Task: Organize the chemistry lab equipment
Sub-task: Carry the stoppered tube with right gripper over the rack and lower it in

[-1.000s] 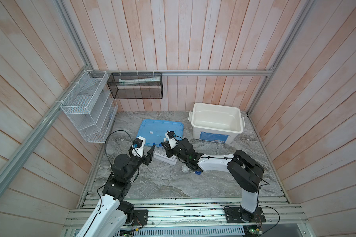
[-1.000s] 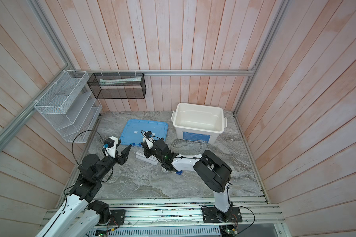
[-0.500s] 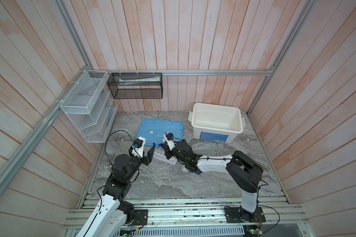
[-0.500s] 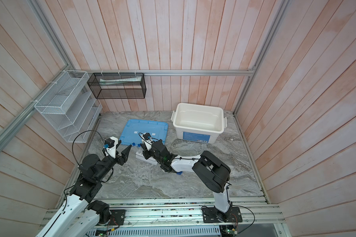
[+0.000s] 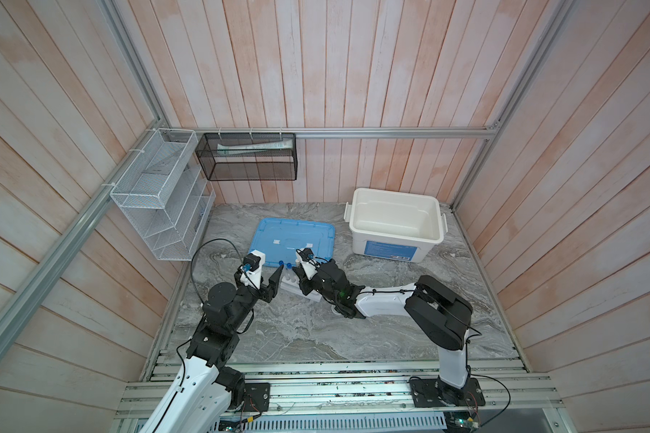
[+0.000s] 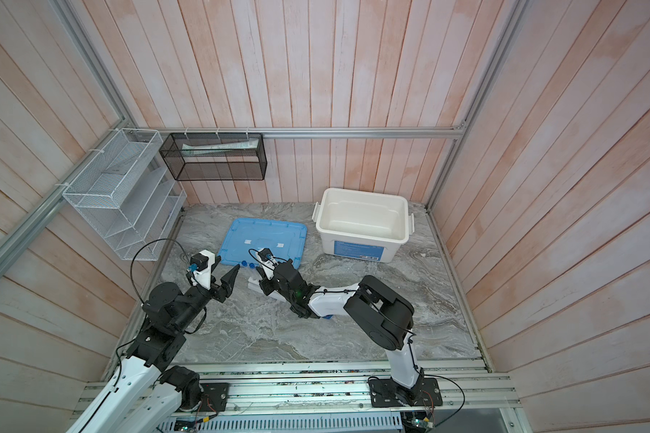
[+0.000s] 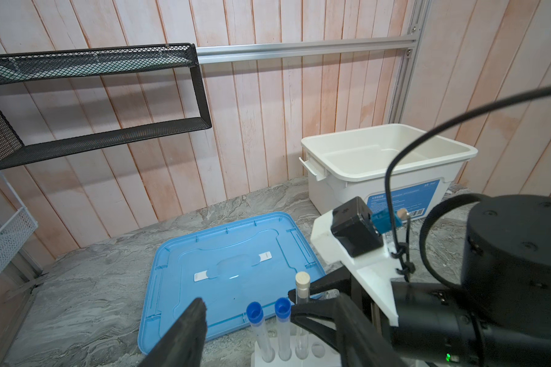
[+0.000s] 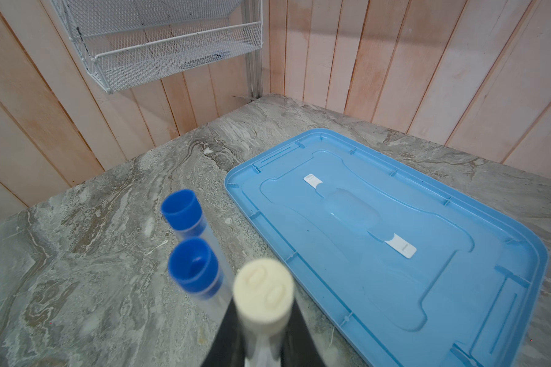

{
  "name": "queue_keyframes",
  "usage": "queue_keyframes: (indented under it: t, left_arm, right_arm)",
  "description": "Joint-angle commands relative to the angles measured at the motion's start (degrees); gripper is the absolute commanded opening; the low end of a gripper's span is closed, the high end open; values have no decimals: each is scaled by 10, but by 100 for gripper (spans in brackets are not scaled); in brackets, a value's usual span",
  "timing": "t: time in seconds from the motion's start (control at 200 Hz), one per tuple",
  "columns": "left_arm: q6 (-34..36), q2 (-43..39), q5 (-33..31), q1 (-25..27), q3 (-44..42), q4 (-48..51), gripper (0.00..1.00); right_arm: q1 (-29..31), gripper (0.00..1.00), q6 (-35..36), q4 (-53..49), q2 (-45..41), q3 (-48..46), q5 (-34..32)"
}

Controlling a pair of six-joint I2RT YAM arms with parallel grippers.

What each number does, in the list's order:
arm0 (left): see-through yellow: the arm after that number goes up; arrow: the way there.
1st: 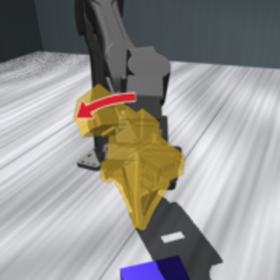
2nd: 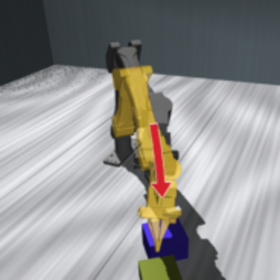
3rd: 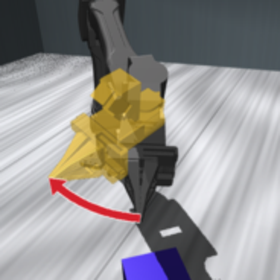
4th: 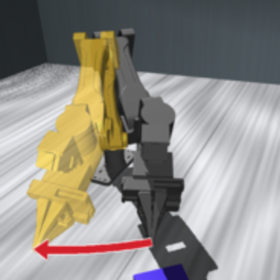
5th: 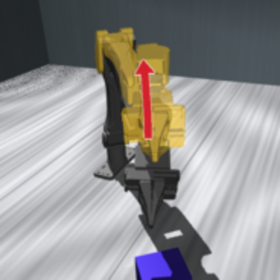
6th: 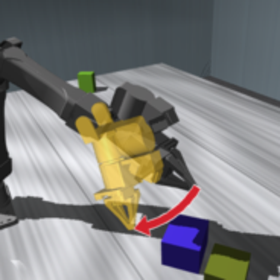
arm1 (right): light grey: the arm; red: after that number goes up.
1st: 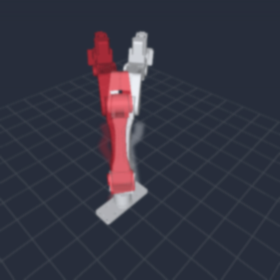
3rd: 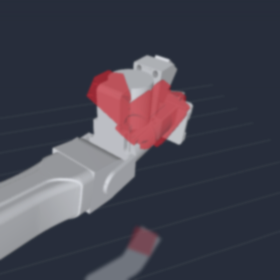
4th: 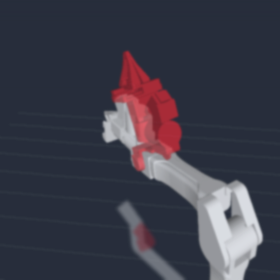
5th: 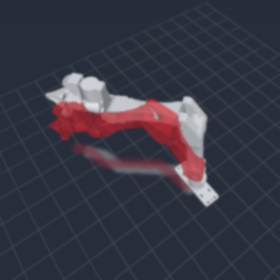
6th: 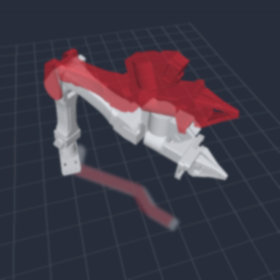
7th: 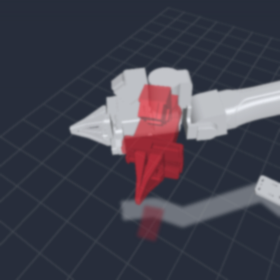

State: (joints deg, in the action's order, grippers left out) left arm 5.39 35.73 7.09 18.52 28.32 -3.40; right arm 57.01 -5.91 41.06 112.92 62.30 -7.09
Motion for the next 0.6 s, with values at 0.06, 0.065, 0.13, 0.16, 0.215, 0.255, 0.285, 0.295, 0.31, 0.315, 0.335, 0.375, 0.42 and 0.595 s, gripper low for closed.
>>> queue_keyframes:
  t: [0.06, 0.065, 0.13, 0.16, 0.215, 0.255, 0.285, 0.295, 0.31, 0.315, 0.335, 0.375, 0.42, 0.595]
  left_arm:
    - [7, -5, 7, -2, -10, -2, 65]
    - [7, -6, 7, -2, -10, -2, 65]
    - [8, -6, 7, -2, -10, -2, 65]
    - [8, -7, 7, -2, -10, -2, 65]
    - [8, -6, 7, -2, -10, -3, 66]
    - [7, -7, 7, -2, -10, -3, 66]
    - [8, -6, 8, -2, -10, -3, 66]
    - [8, -6, 7, -2, -10, -3, 66]
    - [8, -6, 8, -2, -10, -3, 66]
    - [8, -6, 8, -2, -10, -3, 66]
    - [8, -6, 9, -2, -10, -3, 66]
    - [7, -7, 10, -2, -10, -3, 66]
    - [8, -7, 10, -2, -10, -4, 66]
    - [7, -8, 17, -2, -11, -5, 66]
  right_arm:
    - [6, 6, 6, 24, 13, 4, -17]
    - [6, 6, 6, 24, 13, 4, -17]
    - [7, 6, 8, 24, 15, 4, -18]
    - [8, 6, 8, 23, 15, 4, -19]
    - [9, 6, 9, 24, 16, 5, -20]
    - [9, 6, 10, 25, 17, 4, -21]
    - [9, 6, 10, 25, 18, 4, -21]
    - [9, 6, 10, 26, 18, 4, -21]
    - [10, 6, 10, 27, 18, 4, -22]
    - [10, 6, 10, 27, 18, 4, -22]
    - [10, 6, 9, 28, 19, 4, -22]
    - [10, 6, 8, 30, 20, 3, -23]
    - [10, 6, 7, 31, 22, 3, -23]
    - [11, 6, 6, 40, 27, 2, -24]
